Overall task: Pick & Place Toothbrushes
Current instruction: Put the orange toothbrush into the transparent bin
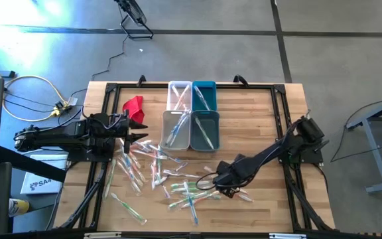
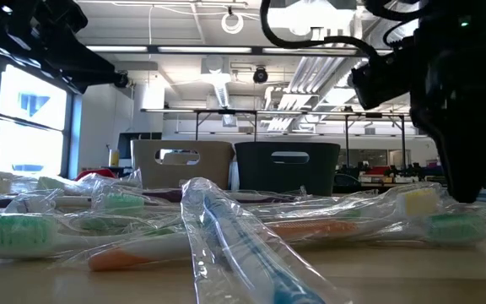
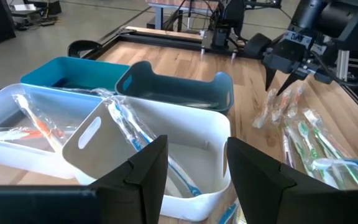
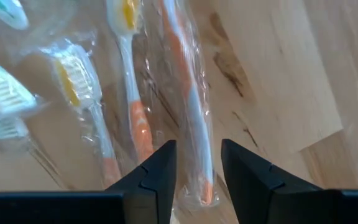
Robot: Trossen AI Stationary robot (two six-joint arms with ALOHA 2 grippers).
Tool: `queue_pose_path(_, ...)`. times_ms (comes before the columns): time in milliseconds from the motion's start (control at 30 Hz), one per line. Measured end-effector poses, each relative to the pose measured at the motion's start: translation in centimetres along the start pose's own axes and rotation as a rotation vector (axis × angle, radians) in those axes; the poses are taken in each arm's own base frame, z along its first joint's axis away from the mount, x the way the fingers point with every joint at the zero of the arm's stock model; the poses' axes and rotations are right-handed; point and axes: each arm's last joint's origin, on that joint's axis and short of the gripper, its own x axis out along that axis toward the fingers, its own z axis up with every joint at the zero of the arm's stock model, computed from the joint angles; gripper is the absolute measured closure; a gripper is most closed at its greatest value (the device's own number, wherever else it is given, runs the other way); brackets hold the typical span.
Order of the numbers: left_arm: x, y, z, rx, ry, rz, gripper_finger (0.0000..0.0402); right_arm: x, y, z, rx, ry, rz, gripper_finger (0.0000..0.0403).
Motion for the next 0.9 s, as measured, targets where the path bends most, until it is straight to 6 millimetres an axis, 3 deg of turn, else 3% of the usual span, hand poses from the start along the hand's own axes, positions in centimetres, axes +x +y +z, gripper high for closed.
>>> queue_pose_path(267,0.0,0.0,0.0,0.000,0.004,0.000,0.0239,0.1,-0.1,0.0,-0.004,-0.026,-0.019,0.0284)
queue_pose_path(600,0.0,0.0,0.0,0.000,0.004,0.000,0.0239,2.9,-1.1,-0.8,0.010,-0.037,0.025,0.0284)
queue_pose_path(900,0.0,0.0,0.0,0.000,0.004,0.000,0.0239,3.0,-1.2,-0.9,0.007,-0.036,0.023,0.0284)
